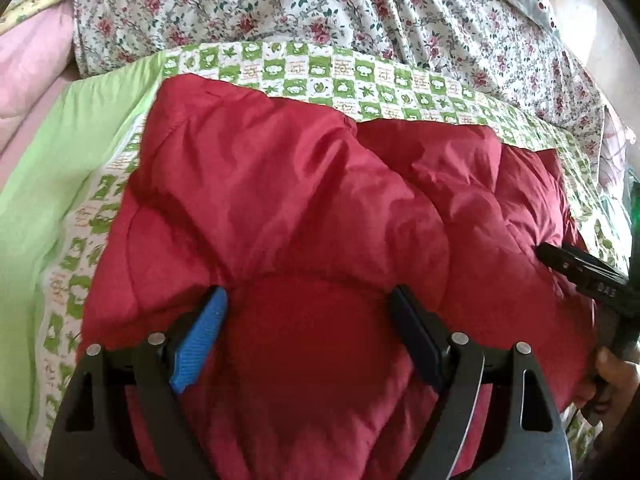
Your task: Fold large clothes
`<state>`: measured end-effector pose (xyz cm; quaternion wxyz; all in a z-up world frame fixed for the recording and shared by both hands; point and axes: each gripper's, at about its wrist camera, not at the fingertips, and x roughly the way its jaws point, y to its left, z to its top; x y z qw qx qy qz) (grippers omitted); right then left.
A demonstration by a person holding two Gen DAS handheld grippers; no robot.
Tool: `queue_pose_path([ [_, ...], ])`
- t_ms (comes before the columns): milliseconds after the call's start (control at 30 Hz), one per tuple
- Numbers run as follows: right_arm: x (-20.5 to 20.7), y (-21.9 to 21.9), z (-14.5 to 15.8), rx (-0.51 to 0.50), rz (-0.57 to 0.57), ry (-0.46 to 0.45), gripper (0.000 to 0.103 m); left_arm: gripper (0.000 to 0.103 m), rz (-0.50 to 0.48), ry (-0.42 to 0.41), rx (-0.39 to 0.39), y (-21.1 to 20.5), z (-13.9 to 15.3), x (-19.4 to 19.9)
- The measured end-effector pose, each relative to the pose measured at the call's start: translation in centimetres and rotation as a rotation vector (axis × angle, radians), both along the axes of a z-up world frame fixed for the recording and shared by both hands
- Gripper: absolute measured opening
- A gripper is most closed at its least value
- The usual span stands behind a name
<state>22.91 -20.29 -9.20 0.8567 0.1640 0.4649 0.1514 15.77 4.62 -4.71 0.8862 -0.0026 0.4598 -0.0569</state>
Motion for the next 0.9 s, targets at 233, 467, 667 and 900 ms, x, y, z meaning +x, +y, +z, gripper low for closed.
queue_pose_path([
  [233,0.0,0.0,0.0,0.003,-0.002,-0.004,0.098,0.084,0.02,-0.004,0.063,-0.2,1.2,-2.1],
  [467,-2.1,0.0,2.3,-0.02,-0.007,-0.033,0.098,0.085,0.015,0.018,0.115,-1.0,-0.4,-1.4],
  [667,-5.7,0.7,5.1,-0.08,0.034,-0.09,0.098,0.085,0.016,0.003,0.131,-1.3,-0.4,-1.4],
  [900,-4.8,1.0,1.3,-0.151,0.03,-0.022,0.103,0.087,0.008,0.0,0.131,-1.3,-0.5,-1.4],
])
